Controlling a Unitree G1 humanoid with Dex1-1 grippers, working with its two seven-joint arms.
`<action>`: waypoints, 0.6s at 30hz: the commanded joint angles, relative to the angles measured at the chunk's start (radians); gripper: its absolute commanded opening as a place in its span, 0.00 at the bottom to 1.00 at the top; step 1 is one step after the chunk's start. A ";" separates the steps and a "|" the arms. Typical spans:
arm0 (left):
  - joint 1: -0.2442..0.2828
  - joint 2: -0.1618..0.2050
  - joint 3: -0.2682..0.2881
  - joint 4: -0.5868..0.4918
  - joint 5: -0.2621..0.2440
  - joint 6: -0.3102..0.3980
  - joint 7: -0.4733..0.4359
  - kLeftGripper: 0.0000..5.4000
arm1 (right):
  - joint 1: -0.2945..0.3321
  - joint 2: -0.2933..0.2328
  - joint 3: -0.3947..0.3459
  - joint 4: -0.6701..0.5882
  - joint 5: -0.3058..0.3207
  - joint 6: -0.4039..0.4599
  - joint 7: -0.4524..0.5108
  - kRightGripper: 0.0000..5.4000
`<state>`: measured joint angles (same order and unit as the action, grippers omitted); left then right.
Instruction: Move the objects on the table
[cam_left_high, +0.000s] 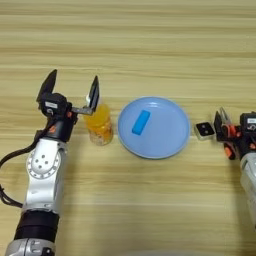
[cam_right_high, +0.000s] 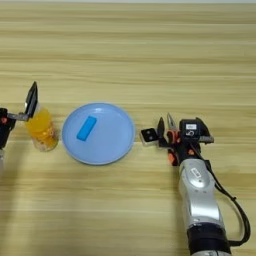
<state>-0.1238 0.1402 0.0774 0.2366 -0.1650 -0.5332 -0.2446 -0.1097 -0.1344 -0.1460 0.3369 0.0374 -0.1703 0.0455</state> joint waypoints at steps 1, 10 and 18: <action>0.005 0.003 0.020 -0.006 -0.009 0.014 0.003 1.00 | -0.011 0.006 0.003 0.011 0.000 -0.001 -0.007 1.00; 0.013 -0.007 0.009 -0.019 -0.018 0.019 -0.028 1.00 | -0.017 0.007 0.005 0.023 -0.002 -0.004 -0.007 1.00; 0.013 -0.020 -0.011 -0.004 -0.018 0.024 -0.053 1.00 | -0.017 0.009 0.004 0.025 -0.001 -0.006 -0.008 1.00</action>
<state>-0.1145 0.1278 0.0787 0.2279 -0.1815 -0.5246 -0.2844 -0.1120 -0.1286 -0.1433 0.3538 0.0369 -0.1706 0.0459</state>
